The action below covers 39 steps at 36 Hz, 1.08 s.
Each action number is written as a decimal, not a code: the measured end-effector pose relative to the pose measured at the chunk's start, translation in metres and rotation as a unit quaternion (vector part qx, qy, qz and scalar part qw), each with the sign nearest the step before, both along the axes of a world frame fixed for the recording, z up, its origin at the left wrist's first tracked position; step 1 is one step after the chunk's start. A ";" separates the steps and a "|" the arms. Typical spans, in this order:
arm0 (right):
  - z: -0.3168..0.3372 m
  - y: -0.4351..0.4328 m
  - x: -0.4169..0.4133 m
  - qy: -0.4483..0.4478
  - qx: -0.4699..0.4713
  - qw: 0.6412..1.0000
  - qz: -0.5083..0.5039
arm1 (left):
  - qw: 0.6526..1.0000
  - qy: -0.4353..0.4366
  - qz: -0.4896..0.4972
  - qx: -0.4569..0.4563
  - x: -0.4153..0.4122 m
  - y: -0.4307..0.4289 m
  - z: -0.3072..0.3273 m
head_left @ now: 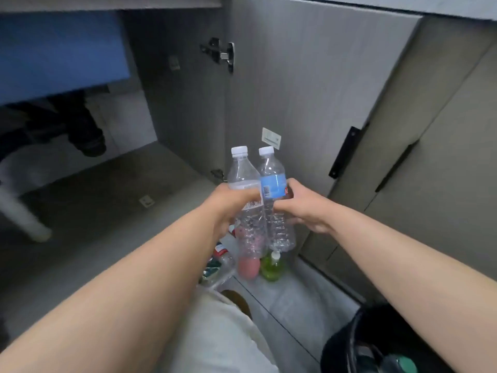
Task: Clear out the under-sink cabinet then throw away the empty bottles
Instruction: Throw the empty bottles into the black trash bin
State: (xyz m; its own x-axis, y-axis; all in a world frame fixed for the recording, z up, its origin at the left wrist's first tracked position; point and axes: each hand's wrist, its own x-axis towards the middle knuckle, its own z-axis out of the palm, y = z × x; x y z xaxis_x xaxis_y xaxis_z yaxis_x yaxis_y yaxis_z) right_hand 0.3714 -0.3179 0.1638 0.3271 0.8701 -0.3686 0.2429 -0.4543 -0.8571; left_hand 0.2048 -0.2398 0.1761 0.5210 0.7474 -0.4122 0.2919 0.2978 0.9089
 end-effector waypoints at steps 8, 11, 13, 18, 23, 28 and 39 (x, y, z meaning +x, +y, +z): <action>-0.004 -0.144 0.049 0.013 0.004 0.995 -0.098 | 0.987 -0.038 -0.154 0.021 0.056 -0.110 -0.001; -0.020 -0.197 0.059 -0.023 0.005 0.988 -0.151 | 0.985 -0.030 -0.169 0.010 0.062 -0.140 -0.017; -0.035 -0.229 0.062 -0.052 0.004 0.980 -0.190 | 0.980 -0.024 -0.197 0.016 0.066 -0.154 -0.024; -0.073 -0.290 0.063 -0.067 -0.022 0.963 -0.261 | 0.966 -0.008 -0.254 0.053 0.070 -0.173 -0.025; -0.100 -0.319 0.058 -0.045 -0.042 0.959 -0.277 | 0.963 0.002 -0.261 0.063 0.071 -0.178 -0.025; -0.126 -0.318 0.053 -0.061 -0.078 0.956 -0.276 | 0.964 -0.008 -0.261 0.045 0.071 -0.178 -0.027; -0.148 -0.307 0.048 -0.072 -0.099 0.950 -0.287 | 0.946 0.011 -0.319 0.057 0.067 -0.172 -0.037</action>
